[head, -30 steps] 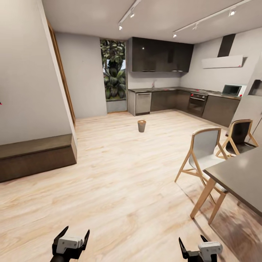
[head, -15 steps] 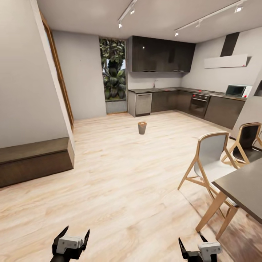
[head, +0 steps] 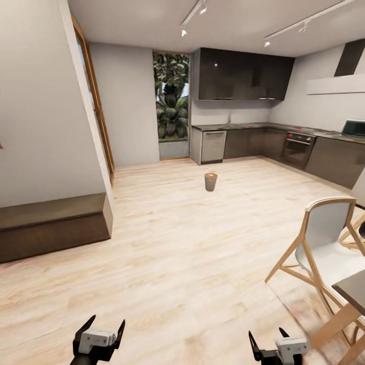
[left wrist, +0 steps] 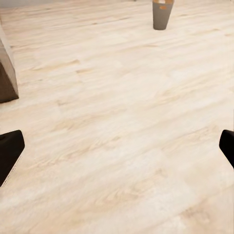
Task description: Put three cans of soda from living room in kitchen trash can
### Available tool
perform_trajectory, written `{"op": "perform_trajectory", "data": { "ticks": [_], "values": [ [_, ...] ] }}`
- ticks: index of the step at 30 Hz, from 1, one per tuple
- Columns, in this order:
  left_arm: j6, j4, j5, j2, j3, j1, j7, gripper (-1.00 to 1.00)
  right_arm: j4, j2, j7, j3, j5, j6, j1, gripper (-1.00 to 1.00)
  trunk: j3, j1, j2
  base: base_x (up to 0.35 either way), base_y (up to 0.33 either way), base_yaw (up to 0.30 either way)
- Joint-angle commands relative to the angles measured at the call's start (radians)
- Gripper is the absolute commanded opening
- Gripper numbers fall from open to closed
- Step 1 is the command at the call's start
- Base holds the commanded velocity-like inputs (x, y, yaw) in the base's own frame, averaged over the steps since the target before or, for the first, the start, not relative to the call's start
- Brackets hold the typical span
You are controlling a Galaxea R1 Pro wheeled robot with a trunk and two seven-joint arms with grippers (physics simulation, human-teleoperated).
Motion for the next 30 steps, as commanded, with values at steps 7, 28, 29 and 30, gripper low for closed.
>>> {"op": "perform_trajectory", "data": {
  "ticks": [7, 28, 29, 30],
  "values": [
    [0.000, 0.000, 0.000, 0.000, 0.000, 0.000, 0.000, 1.00, 0.000, 0.000, 0.001, 0.000, 0.000, 0.001, 0.000, 1.00, 0.000, 0.000, 0.000, 0.312, 0.115, 0.085],
    [0.002, 0.000, 0.000, -0.001, 0.001, 0.000, 0.004, 1.00, 0.000, -0.001, 0.003, 0.000, 0.001, 0.000, 0.000, 1.00, 0.000, 0.000, 0.000, 0.260, 0.191, 0.004],
    [0.002, 0.000, 0.000, -0.001, 0.001, 0.000, 0.004, 1.00, 0.000, -0.001, 0.003, 0.000, 0.001, 0.000, 0.000, 1.00, 0.000, 0.000, 0.000, 0.249, 0.198, 0.000],
    [0.002, 0.000, -0.001, -0.001, 0.001, 0.000, 0.004, 1.00, 0.000, -0.001, 0.003, 0.001, 0.001, 0.000, 0.000, 1.00, 0.000, 0.000, 0.000, 0.250, 0.197, 0.000]
  ]
}}
